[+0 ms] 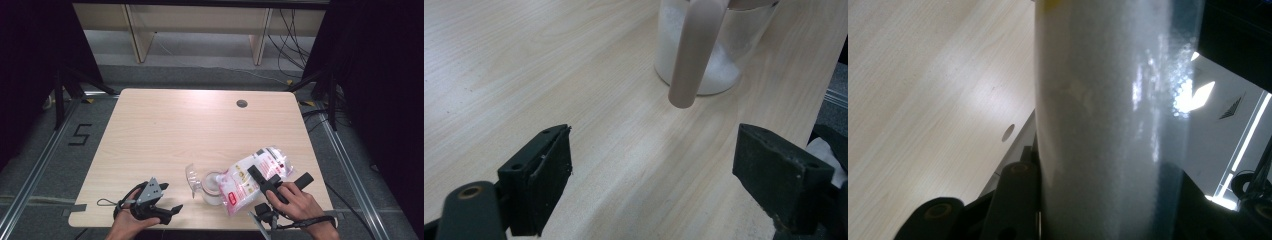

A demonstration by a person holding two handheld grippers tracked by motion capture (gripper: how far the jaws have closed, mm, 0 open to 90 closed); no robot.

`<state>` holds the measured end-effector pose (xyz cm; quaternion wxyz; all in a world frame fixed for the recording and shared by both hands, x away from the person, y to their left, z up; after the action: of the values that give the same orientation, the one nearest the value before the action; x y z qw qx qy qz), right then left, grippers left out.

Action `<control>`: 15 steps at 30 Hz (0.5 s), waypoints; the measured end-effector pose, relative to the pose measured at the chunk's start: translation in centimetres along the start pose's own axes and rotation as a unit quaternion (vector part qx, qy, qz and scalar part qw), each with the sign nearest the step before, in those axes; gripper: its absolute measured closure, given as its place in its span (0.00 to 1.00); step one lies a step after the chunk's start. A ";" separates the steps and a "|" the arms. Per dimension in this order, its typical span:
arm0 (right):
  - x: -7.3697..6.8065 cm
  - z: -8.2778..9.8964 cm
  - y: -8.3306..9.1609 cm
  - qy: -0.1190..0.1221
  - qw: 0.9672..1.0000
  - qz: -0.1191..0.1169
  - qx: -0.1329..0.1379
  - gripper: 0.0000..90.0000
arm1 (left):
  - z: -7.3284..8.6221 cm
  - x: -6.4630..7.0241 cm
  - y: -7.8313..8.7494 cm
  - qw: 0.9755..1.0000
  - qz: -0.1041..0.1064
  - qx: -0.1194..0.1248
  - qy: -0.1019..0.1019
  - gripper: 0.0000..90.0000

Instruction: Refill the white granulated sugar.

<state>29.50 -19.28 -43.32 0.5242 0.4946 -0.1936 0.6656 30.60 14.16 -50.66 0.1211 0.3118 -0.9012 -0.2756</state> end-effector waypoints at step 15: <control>0.2 0.0 0.1 0.011 1.000 0.000 -0.002 0.78 | 0.0 0.0 0.0 1.000 -0.001 -0.002 -0.002 0.17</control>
<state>29.40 -19.20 -43.08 0.5273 0.4859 -0.1890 0.6709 30.62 14.18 -50.66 0.1195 0.3118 -0.9006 -0.2781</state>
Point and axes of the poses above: each handheld gripper's, and its own axes: y roughly backward along the jaws, z roughly out of its underside, x roughly to its right, the point moved 2 cm from there along -y, roughly forward along the jaws, and after that the axes turned 1 degree about -z, right-handed, at the moved point
